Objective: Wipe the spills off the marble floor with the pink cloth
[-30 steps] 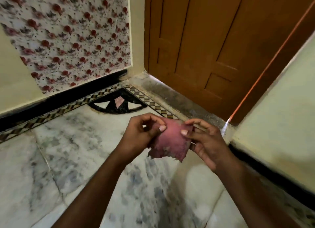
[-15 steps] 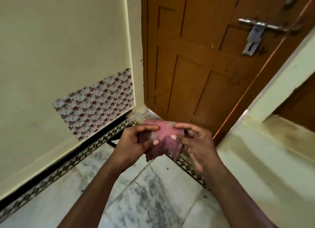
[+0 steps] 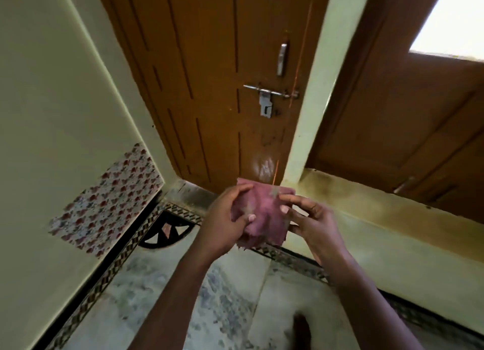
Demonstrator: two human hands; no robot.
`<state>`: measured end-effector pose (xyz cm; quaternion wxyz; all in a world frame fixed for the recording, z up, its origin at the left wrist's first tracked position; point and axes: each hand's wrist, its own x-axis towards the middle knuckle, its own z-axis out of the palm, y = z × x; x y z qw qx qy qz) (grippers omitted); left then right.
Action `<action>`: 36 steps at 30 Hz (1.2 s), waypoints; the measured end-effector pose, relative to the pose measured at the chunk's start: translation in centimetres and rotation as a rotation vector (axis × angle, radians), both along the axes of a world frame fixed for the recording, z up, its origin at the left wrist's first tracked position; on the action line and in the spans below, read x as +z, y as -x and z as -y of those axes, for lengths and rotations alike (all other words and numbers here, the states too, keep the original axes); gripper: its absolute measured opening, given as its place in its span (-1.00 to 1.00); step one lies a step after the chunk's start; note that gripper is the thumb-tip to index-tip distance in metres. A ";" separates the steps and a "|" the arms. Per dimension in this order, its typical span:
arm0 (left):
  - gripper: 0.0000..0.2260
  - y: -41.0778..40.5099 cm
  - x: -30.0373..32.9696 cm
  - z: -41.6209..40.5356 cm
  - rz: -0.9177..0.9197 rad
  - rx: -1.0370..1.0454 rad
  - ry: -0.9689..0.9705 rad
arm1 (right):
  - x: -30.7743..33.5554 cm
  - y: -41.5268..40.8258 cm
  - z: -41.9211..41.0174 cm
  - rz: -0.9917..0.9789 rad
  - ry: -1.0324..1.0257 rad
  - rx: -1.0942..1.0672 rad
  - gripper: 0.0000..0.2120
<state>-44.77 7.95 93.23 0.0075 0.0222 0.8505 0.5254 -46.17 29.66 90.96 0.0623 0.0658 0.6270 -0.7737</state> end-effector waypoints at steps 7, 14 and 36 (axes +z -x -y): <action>-0.40 9.5 -3.7 -14.3 0.093 -0.063 0.057 | -3.9 7.9 -13.4 0.076 -0.169 -0.051 -0.66; -0.38 18.4 -11.7 -24.5 0.125 -0.092 0.132 | -13.0 16.9 -21.9 0.150 -0.277 -0.097 -0.66; -0.35 31.6 -31.3 -30.3 0.327 -0.188 0.609 | -29.8 30.9 -25.9 -0.040 -0.929 0.260 -0.70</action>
